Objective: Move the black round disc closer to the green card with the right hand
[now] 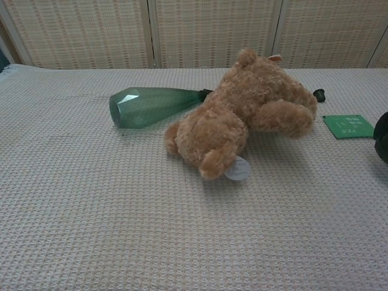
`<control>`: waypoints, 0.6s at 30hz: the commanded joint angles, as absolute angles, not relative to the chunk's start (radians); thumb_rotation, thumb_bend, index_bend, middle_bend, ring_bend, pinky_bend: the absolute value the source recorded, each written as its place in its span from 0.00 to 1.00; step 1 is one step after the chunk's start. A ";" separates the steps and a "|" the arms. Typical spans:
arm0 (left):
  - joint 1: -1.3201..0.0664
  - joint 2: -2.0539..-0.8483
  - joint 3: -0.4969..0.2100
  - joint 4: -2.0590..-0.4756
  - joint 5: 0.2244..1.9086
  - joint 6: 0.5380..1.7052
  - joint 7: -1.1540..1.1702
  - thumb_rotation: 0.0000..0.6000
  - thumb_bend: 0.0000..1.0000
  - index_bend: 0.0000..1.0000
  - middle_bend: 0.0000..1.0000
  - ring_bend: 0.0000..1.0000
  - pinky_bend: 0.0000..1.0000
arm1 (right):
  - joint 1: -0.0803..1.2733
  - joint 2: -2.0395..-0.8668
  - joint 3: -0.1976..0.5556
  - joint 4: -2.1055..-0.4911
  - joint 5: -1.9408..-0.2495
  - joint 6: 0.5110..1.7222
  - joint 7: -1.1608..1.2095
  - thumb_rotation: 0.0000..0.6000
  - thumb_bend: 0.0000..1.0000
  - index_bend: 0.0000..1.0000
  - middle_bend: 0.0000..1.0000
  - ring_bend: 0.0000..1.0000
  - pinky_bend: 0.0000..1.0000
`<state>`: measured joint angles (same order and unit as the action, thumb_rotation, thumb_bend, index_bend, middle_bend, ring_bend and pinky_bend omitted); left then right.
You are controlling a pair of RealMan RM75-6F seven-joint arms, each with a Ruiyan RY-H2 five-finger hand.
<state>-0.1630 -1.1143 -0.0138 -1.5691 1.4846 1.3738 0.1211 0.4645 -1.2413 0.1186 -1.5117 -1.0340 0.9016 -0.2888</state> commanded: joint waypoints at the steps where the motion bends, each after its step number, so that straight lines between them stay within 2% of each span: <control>1: -0.164 -1.113 -0.013 -1.572 1.483 1.371 0.124 1.00 0.53 0.47 0.03 0.04 0.24 | 0.488 -1.255 0.122 -1.508 -0.989 0.876 -0.320 1.00 0.19 0.65 0.57 0.70 0.82; 8: -0.163 -1.110 -0.014 -1.576 1.482 1.373 0.122 1.00 0.53 0.47 0.03 0.04 0.24 | 0.551 -1.264 0.114 -1.497 -0.852 0.780 -0.372 1.00 0.19 0.65 0.57 0.70 0.82; 13: -0.163 -1.108 -0.014 -1.577 1.479 1.371 0.123 1.00 0.53 0.46 0.03 0.04 0.24 | 0.575 -1.274 0.112 -1.487 -0.831 0.772 -0.371 1.00 0.19 0.65 0.57 0.69 0.82; 16: -0.164 -1.107 -0.013 -1.579 1.478 1.369 0.123 1.00 0.53 0.47 0.03 0.04 0.24 | 0.582 -1.273 0.108 -1.485 -0.840 0.767 -0.359 1.00 0.19 0.62 0.57 0.64 0.77; 18: -0.164 -1.106 -0.014 -1.580 1.478 1.369 0.123 1.00 0.53 0.47 0.03 0.04 0.24 | 0.584 -1.270 0.102 -1.484 -0.846 0.762 -0.351 1.00 0.19 0.59 0.51 0.55 0.73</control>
<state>-0.1640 -1.1065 -0.0136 -1.5797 1.4777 1.3687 0.1230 0.5829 -1.2711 0.1044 -1.4844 -0.8436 0.7642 -0.3532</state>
